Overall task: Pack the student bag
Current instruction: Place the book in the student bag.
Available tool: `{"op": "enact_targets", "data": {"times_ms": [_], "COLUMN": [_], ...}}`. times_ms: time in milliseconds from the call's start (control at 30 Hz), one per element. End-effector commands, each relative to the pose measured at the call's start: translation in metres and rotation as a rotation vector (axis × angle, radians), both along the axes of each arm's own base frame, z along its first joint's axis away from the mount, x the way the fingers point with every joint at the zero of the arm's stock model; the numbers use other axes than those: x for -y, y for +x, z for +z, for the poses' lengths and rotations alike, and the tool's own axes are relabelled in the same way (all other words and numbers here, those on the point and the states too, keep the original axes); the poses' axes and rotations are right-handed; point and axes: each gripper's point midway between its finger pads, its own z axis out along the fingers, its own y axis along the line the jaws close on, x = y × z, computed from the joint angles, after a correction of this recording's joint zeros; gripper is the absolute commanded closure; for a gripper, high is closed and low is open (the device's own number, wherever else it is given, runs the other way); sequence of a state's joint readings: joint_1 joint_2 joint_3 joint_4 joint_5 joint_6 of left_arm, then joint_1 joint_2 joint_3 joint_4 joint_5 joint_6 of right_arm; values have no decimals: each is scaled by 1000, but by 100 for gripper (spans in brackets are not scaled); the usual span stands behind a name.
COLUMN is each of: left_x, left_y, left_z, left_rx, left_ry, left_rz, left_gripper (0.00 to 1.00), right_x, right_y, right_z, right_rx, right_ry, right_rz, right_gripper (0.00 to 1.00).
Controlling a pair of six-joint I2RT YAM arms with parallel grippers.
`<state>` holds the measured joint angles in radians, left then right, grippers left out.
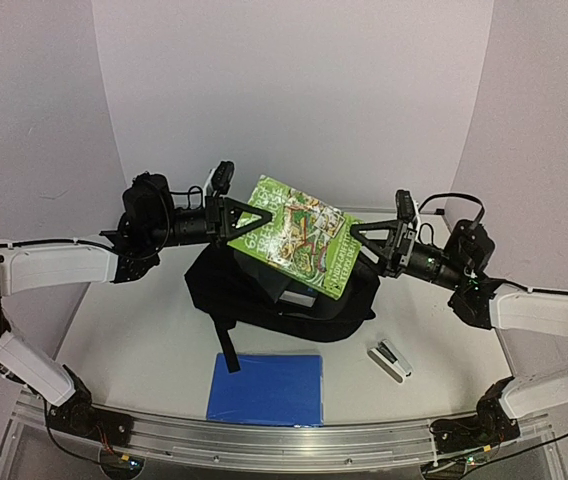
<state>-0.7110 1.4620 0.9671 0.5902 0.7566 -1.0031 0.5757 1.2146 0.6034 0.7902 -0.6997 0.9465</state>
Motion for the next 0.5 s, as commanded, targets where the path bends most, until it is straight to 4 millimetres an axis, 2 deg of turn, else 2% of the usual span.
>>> {"op": "enact_targets", "data": {"times_ms": [0, 233, 467], "left_x": [-2, 4, 4], "left_y": [-12, -11, -15], "left_z": [68, 69, 84], "left_rx": [180, 187, 230], "left_ry": [-154, -174, -205], "left_rz": [-30, -51, -57], "left_gripper": [100, 100, 100], "right_x": [-7, -14, -19], "right_y": [-13, -20, -10], "right_z": [22, 29, 6], "right_rx": [56, 59, 9], "right_ry": [92, 126, 104], "right_rz": [105, 193, 175], "right_gripper": [2, 5, 2]}}
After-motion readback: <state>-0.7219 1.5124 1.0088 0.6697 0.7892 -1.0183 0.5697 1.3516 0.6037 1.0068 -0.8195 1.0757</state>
